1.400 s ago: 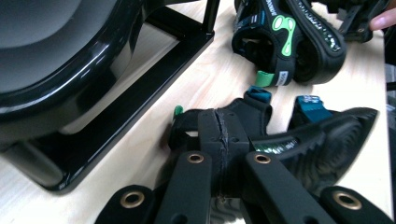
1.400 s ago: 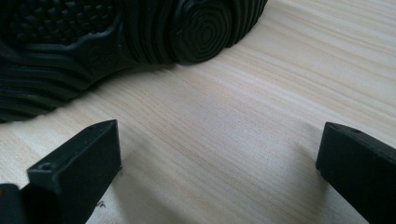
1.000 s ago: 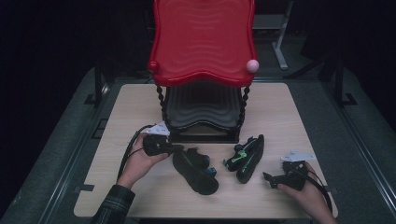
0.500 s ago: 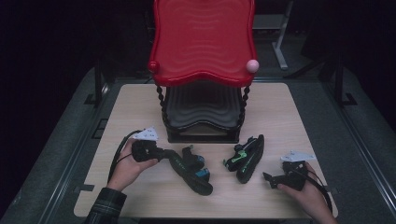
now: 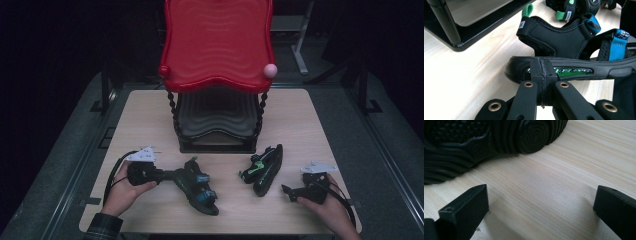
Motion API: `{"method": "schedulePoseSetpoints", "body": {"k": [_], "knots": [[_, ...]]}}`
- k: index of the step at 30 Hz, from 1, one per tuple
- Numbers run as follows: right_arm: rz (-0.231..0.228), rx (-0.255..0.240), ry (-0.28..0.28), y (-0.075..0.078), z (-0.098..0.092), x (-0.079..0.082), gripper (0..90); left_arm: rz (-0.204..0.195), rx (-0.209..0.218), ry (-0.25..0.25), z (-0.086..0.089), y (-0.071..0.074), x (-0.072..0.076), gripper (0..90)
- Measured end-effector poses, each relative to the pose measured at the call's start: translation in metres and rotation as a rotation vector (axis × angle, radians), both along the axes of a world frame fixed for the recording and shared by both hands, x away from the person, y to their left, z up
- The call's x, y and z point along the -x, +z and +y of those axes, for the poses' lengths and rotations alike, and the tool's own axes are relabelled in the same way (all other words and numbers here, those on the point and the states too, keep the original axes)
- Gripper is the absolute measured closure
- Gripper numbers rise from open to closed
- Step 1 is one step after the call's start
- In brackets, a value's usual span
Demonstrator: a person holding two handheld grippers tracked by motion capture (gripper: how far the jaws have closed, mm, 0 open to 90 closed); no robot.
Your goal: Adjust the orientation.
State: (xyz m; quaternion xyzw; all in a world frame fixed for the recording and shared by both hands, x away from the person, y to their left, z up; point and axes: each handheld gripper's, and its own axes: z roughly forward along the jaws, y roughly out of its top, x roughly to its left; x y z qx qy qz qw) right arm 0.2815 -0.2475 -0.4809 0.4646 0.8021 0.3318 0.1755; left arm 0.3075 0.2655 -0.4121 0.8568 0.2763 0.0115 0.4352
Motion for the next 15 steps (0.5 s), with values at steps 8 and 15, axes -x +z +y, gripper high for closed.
{"method": "schedulePoseSetpoints", "body": {"k": [8,15], "knots": [[0.0,0.0,0.0,0.0,0.0,0.0,0.0,0.028,0.016,-0.012,0.009,-0.007,0.004,90.0],[0.0,0.0,0.0,0.0,0.0,0.0,0.0,0.075,-0.025,-0.02,0.019,-0.023,0.012,90.0]]}}
